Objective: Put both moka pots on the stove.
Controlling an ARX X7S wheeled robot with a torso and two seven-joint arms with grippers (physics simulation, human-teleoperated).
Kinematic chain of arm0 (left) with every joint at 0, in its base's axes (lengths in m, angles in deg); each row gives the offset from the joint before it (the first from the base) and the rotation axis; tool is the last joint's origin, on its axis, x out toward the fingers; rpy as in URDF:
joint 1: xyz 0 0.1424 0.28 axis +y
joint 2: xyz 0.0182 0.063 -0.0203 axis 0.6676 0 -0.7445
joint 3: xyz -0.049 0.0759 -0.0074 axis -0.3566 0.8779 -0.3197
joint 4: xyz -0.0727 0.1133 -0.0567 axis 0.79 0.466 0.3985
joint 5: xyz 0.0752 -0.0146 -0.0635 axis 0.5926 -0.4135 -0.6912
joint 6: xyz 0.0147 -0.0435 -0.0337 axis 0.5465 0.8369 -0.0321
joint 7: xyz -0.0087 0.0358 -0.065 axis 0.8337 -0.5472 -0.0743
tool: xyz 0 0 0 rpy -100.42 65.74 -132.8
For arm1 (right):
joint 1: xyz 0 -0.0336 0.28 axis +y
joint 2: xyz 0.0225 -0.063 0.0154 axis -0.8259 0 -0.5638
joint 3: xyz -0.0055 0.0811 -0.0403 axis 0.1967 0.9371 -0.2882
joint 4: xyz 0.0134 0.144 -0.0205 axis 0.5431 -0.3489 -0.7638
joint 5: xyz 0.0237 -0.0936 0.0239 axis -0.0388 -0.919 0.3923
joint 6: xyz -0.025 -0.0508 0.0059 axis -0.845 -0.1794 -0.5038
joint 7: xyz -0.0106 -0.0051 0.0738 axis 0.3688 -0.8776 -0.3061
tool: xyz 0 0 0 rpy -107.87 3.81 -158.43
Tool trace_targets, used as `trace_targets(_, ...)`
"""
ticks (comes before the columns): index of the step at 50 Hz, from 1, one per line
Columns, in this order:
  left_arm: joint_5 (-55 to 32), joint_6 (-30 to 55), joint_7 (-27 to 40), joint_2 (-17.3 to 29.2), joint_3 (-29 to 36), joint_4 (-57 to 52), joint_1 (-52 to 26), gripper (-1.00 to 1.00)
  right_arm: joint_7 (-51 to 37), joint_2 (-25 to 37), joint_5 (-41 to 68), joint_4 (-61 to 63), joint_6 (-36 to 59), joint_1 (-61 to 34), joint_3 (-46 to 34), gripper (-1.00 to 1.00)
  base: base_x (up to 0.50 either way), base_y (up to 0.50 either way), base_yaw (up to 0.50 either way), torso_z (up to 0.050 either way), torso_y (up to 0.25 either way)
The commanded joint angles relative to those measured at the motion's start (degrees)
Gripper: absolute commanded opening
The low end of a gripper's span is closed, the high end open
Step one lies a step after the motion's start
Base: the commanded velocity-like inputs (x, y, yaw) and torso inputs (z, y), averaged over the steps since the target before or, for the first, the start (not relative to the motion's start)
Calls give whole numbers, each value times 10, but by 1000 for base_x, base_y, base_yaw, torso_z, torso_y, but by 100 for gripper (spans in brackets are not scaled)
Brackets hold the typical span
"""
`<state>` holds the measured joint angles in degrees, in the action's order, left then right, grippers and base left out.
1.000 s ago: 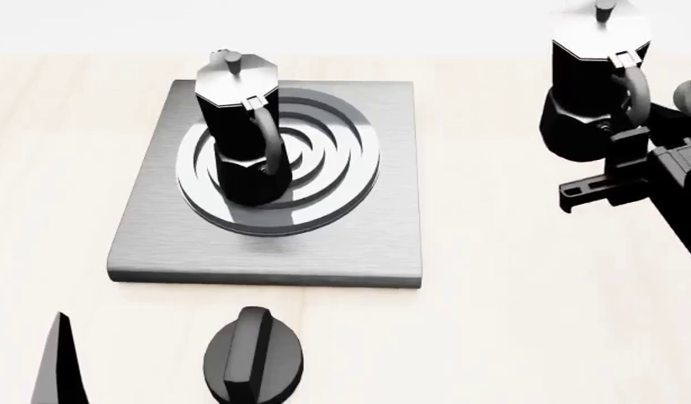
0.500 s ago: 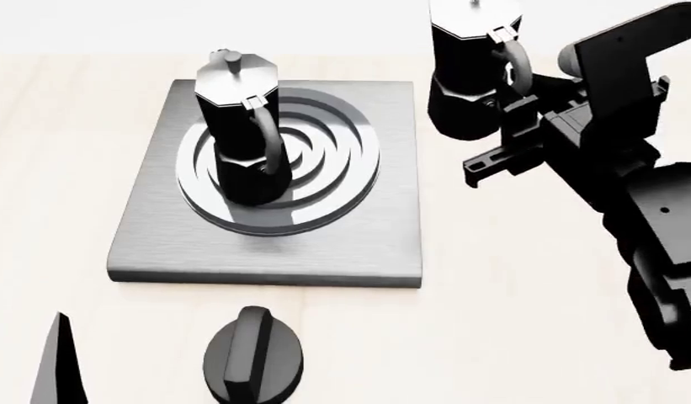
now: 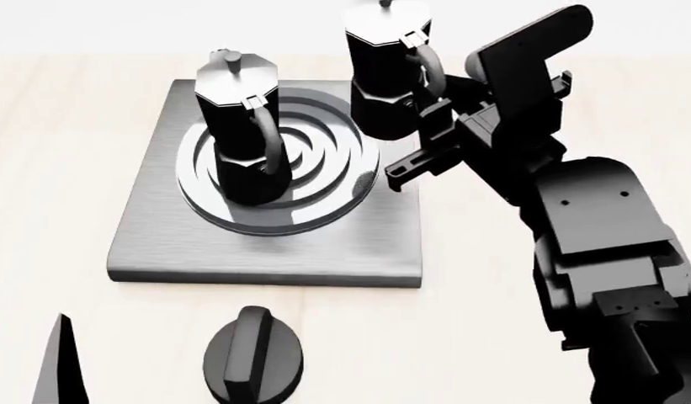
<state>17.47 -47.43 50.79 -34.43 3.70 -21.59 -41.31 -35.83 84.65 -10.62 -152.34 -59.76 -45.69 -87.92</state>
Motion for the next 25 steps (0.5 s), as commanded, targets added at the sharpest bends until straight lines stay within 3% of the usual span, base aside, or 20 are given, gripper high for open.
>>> trace_targets(1, -1, -3, 0, 1, 1, 2, 1, 100, -4, -34, -23, -17, -18, 6, 52, -100, 0, 0, 0, 0, 0)
trace_targets(13, -4, 1, 4, 3, 1, -2, -1, 100, -10, -54, -70, -17, -18, 33, 106, -100, 0, 0, 0, 0, 2)
trace_targets(25, -4, 4, 6, 4, 3, -7, -1, 100, -4, -66, -150, -17, -29, 64, 219, -100, 0, 0, 0, 0, 1)
